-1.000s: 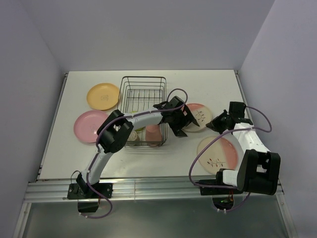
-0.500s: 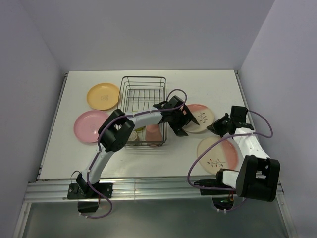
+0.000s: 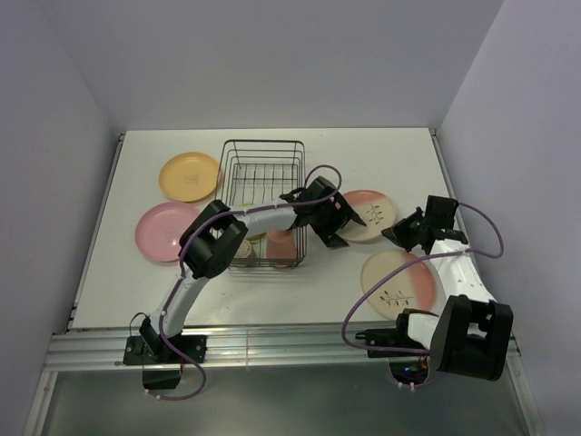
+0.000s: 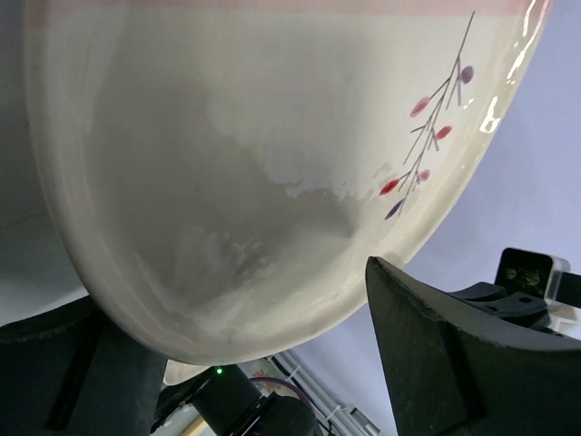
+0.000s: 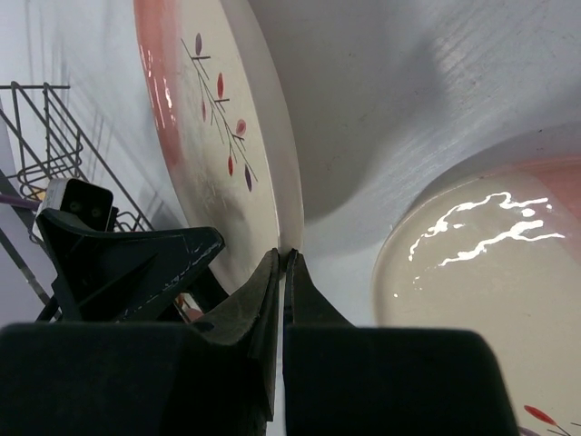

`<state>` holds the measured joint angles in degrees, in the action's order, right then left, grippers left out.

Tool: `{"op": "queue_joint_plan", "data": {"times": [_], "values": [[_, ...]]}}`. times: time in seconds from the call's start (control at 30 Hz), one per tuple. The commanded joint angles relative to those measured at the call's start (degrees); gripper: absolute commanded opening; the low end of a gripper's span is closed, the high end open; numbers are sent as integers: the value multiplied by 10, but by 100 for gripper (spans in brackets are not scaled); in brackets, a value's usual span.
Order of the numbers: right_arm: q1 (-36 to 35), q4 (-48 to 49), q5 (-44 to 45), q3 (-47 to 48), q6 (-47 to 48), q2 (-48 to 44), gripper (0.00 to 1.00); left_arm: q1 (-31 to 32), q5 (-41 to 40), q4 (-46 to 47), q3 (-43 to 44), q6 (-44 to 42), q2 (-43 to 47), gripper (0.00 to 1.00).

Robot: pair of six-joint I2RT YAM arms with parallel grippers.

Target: Load the mixed dishes into the dish rack

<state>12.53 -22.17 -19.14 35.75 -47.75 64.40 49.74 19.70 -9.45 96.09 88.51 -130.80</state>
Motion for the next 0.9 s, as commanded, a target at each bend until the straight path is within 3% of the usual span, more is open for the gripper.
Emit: {"op": "queue_joint_plan", "data": {"times": [0.0,0.23,0.53,0.8,0.87], "values": [[1,26,-39,-8,-1,-25,0,-10,-10,71,0,32,38,85],[8,23,-38,-20,4,-36,0,-10,-12,76,2,32,47,81],[15,15,-38,-23,14,-39,0,-10,-15,101,-3,32,62,66],[23,13,-35,-27,24,-38,0,-11,-12,132,-23,32,71,40],[24,12,-33,-27,27,-40,0,-13,-9,145,-26,33,71,29]]}}
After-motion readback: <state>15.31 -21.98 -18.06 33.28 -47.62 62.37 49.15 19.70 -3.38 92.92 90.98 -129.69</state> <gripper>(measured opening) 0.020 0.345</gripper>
